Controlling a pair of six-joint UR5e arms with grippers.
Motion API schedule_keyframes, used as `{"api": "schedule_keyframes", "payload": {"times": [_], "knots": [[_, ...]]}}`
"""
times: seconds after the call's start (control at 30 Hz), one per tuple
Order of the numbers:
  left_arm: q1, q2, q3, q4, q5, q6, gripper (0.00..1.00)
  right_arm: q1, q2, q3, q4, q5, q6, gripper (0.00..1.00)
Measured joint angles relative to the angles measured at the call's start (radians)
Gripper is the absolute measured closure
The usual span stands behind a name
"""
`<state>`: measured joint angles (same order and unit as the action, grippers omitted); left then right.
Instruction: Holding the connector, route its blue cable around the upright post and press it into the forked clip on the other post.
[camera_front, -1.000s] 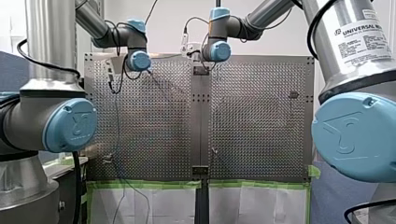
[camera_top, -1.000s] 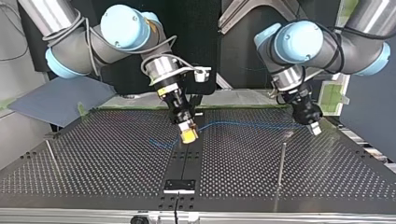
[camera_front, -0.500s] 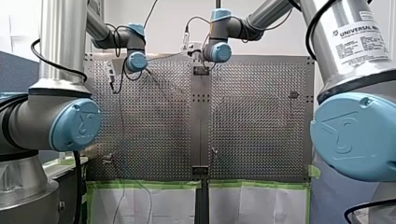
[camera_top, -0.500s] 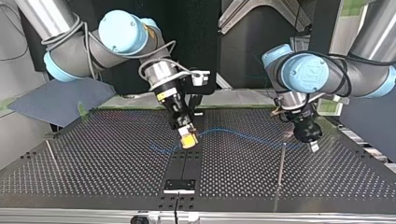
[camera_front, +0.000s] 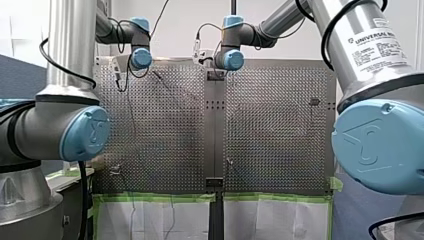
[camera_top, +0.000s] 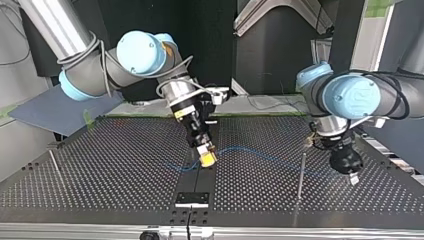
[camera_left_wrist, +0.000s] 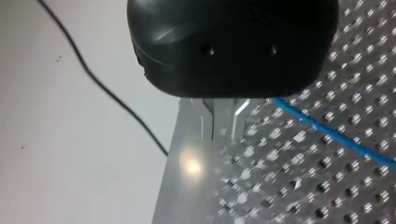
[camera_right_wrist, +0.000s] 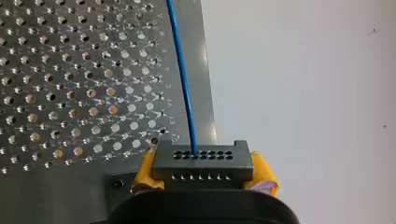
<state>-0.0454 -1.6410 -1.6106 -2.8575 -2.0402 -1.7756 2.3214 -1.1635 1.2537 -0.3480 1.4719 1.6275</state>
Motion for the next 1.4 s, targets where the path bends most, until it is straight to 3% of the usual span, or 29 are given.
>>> {"api": "schedule_keyframes", "payload": {"times": [0.2,0.7,1.0,1.4], "knots": [[0.042,-0.014,0.013,-0.017,0.043,-0.001,0.79,-0.002,0.005,-0.002,0.005,0.001,0.0,1.0],[0.034,-0.074,-0.039,0.008,0.151,-0.008,0.79,-0.018,0.038,-0.002,0.014,0.033,-0.007,1.0],[0.023,-0.125,-0.039,0.013,0.185,-0.008,0.79,-0.028,0.067,-0.002,0.0,0.036,-0.006,1.0],[0.019,-0.132,-0.037,0.022,0.194,-0.008,0.79,-0.043,0.102,-0.002,-0.016,0.038,-0.003,1.0]]}}
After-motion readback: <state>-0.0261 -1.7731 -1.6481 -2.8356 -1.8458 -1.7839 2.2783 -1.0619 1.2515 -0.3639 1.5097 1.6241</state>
